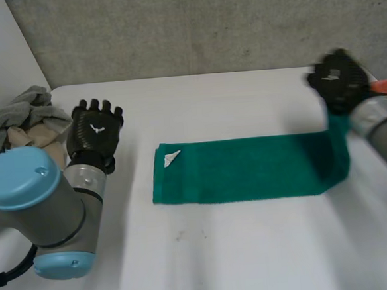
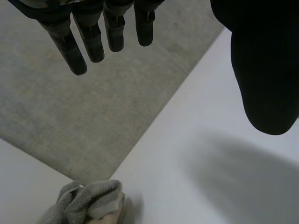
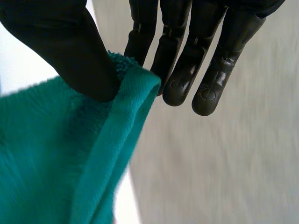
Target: Fold the laundry.
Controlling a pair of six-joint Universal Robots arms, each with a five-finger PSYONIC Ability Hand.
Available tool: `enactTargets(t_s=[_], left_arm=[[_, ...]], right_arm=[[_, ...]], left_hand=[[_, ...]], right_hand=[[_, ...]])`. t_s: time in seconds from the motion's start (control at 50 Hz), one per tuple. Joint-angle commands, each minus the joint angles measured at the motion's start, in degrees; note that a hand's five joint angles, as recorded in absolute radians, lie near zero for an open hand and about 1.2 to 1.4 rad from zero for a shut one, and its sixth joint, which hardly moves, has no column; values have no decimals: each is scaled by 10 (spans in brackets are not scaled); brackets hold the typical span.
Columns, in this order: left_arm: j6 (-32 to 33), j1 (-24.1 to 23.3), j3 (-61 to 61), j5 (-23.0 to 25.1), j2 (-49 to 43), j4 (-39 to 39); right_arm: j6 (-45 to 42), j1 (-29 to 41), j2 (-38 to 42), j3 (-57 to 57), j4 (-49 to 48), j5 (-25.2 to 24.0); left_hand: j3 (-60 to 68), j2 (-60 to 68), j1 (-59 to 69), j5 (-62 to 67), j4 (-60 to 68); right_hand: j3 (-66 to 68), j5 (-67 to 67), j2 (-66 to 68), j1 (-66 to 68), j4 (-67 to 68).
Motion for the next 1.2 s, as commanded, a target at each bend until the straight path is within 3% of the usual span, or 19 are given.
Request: enactTargets(t_s=[0.02,0.18,0.28,0.3,0.34,0.36,0.44,0.54,0.66,0.74,0.86,1.2], left_arm=[[-46,13,-1,1,23,-6],[-48,13,-9,1,20,-5],[-49,12,-12,2,14,-5],[-48,11,-12,2,13,-5],[-48,10,-12,5,12,-5],[-48,8,-9,7,11,-4],[-48,6,0,9,13,-3],[-51,-23,19,9,14,1],[-48,-72,49,9,11,1],[-49,-90,71,12,-17,-2],[-49,-139,119,56,-101,-13],[-55,-132,269,56,-250,-86]], right_arm=[[56,170,69,-62,-52,-50],[77,296,193,-133,-57,-105],[75,325,239,-138,-53,-101],[76,326,241,-138,-51,-95],[79,326,236,-137,-50,-79],[82,326,231,-135,-49,-68],[129,319,175,-123,-41,7],[298,263,95,-75,-15,72],[398,205,35,-29,78,77],[394,164,36,7,127,78],[335,112,35,75,119,73],[297,111,57,98,103,80]], left_hand=[[-23,-18,-8,-27,-17],[-23,-18,-8,-27,-17],[-23,-18,-8,-27,-17],[-23,-18,-8,-27,-17],[-23,-18,-8,-27,-17],[-23,-18,-8,-27,-17],[-23,-18,-8,-27,-17],[-23,-18,-8,-27,-17],[-23,-18,-8,-27,-17],[-23,-18,-8,-27,-17],[-20,-16,-6,-25,-15],[0,4,14,-5,5]], right_hand=[[121,135,123,232,118],[121,135,123,232,118],[121,135,123,232,118],[-158,-144,-156,-47,-162],[-546,-532,-544,-435,-549],[-579,-565,-577,-468,-582],[-579,-565,-577,-468,-582],[-579,-565,-577,-468,-582],[-579,-565,-577,-468,-582],[-579,-565,-577,-468,-582],[-558,-544,-556,-447,-562],[-384,-371,-383,-273,-388]])
